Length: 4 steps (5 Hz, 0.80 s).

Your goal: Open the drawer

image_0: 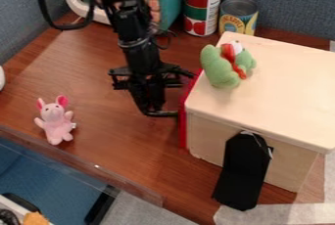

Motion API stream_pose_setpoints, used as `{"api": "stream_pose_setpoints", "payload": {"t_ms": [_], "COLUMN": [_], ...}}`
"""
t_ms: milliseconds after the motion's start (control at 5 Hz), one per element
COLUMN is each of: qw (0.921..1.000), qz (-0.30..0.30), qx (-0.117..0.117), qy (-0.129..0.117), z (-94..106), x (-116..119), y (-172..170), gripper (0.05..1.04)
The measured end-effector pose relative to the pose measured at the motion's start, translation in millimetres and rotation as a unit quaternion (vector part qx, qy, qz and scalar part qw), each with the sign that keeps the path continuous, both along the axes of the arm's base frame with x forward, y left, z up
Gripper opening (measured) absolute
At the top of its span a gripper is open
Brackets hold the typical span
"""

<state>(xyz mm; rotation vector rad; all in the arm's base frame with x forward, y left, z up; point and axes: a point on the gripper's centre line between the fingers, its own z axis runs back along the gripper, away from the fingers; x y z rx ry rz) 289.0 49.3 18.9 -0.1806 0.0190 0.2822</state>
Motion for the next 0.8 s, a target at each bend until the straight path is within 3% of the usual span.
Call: {"api": "stream_pose_setpoints", "payload": {"t_ms": [400,800], "qw": [0.9988,0.9984], "qz": [0.047,0.052], "qx": [-0.011,-0.014], "qy": [0.01,0.016], "z": [3.0,3.1], "x": [2,0], "y": [43,45], "gripper": [0.185,0.217]}}
